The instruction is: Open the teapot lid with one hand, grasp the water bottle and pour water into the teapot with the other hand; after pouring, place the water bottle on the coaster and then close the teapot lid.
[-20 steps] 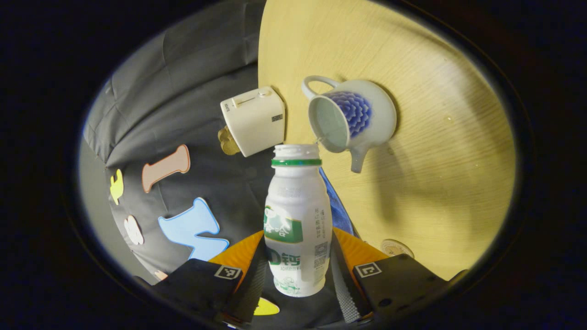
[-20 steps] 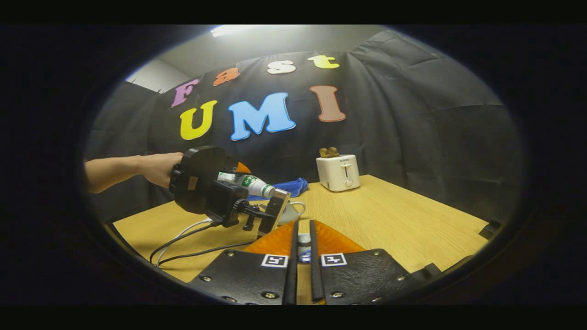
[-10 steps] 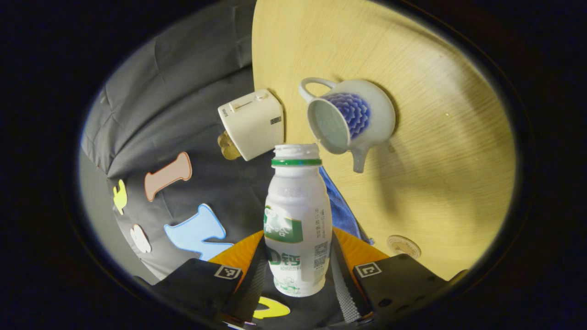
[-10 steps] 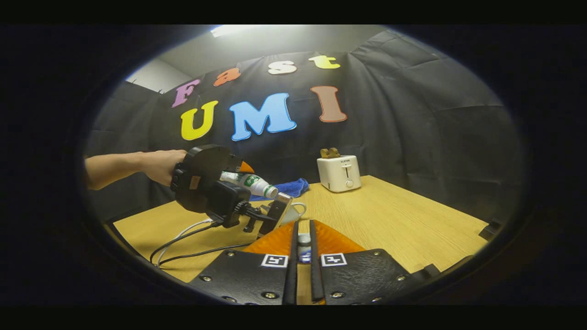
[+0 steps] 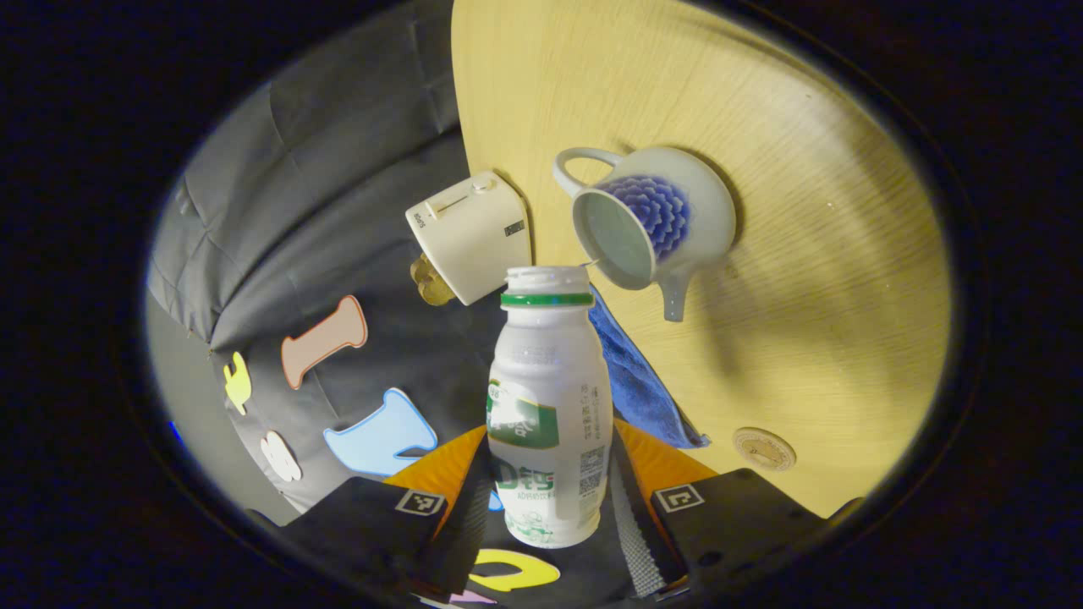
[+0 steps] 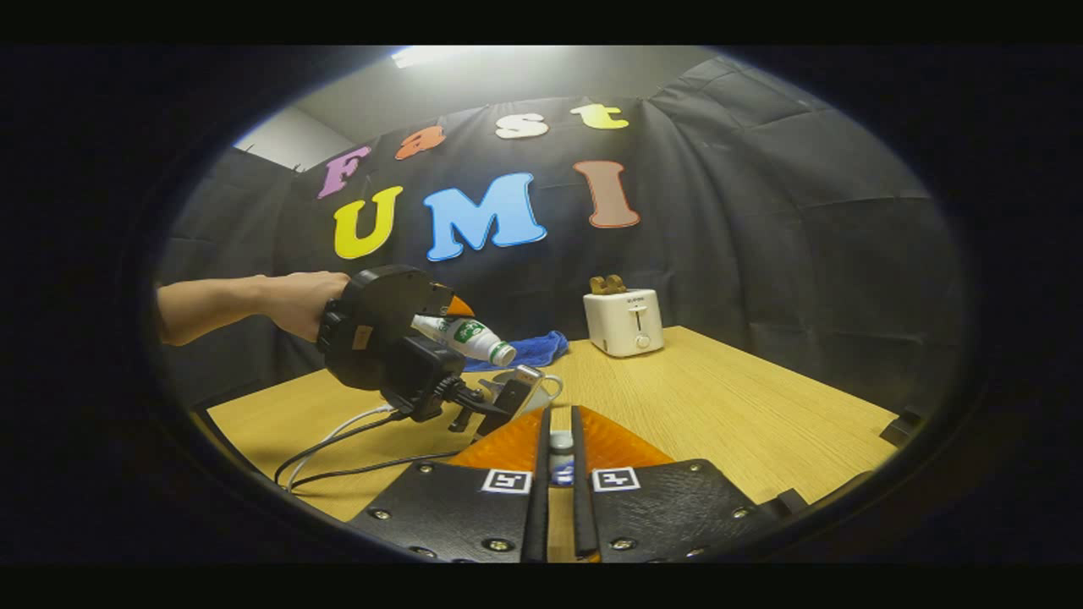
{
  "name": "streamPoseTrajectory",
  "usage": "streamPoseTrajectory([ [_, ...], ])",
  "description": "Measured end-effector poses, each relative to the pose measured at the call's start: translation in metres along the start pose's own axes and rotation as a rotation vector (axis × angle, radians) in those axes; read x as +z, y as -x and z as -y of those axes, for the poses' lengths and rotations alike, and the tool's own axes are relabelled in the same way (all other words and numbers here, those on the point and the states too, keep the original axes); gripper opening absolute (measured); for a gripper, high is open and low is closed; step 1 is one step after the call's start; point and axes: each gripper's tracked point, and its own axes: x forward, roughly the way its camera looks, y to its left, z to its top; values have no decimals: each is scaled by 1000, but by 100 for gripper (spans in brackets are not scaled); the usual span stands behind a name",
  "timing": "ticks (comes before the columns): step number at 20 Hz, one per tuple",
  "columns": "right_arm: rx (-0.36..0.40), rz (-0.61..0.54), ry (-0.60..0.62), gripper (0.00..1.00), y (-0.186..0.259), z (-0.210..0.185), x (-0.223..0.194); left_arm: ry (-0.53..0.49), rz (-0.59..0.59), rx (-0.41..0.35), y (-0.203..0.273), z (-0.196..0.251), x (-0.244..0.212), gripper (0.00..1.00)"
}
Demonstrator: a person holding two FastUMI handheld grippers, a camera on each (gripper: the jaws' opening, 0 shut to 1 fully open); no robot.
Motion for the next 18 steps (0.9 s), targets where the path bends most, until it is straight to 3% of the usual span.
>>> streamPoseTrajectory([
  [10, -6, -12, -4, 12, 1, 2, -3, 39, 9, -12, -5, 0, 0, 75],
  [18, -2, -21, -9, 12, 0, -1, -4, 185, 40, -45, -10, 25, 6, 75],
])
